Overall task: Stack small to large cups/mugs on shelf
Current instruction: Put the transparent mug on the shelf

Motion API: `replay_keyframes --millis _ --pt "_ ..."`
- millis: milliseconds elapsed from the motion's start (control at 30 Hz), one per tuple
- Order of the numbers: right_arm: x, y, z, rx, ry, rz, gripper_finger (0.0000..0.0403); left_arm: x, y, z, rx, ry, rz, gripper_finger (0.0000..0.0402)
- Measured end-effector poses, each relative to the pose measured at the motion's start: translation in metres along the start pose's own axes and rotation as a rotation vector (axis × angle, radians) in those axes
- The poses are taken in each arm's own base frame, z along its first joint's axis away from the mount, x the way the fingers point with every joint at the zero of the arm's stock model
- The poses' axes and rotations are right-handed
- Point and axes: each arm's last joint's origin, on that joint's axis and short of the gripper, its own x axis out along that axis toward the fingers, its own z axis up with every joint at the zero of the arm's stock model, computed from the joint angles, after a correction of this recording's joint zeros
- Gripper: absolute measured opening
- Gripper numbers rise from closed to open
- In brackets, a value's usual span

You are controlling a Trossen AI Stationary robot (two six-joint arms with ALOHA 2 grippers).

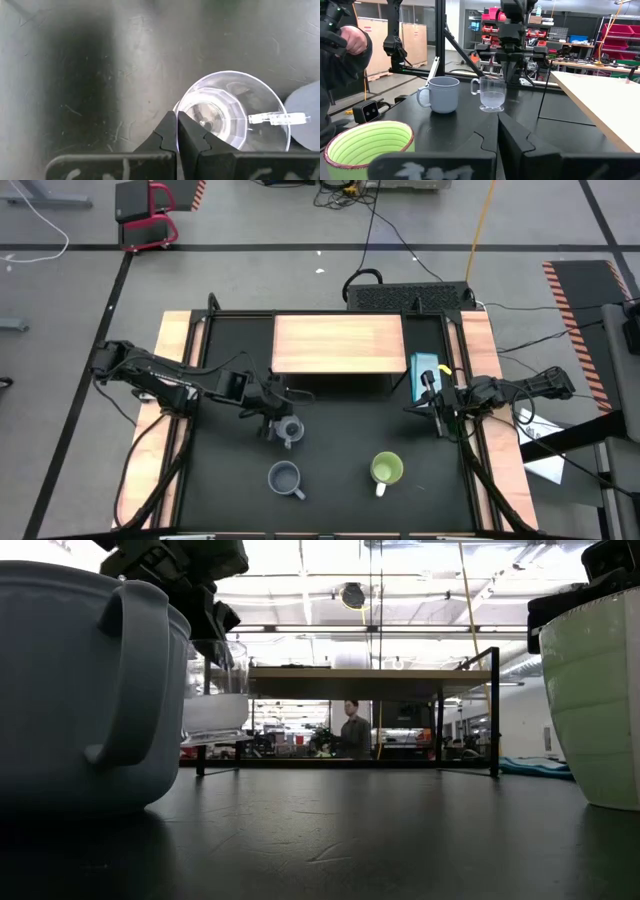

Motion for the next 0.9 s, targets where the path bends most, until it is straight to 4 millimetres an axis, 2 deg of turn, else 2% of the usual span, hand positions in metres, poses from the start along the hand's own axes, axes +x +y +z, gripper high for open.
replay_keyframes --millis 267,467,900 --pt "0.0 0.0 0.0 0.0 0.0 0.0 0.0 0.0 0.021 0.001 -0.06 -0.029 0.005 0.0001" --pt "0.0 0.0 0.0 0.0 0.0 0.0 0.0 -0.002 0.029 0.005 -0.054 -0.055 -0.015 0.0001" --pt "0.0 0.0 0.0 0.0 0.0 0.0 0.0 -0.03 0.019 0.036 0.017 -0.071 -0.004 0.0"
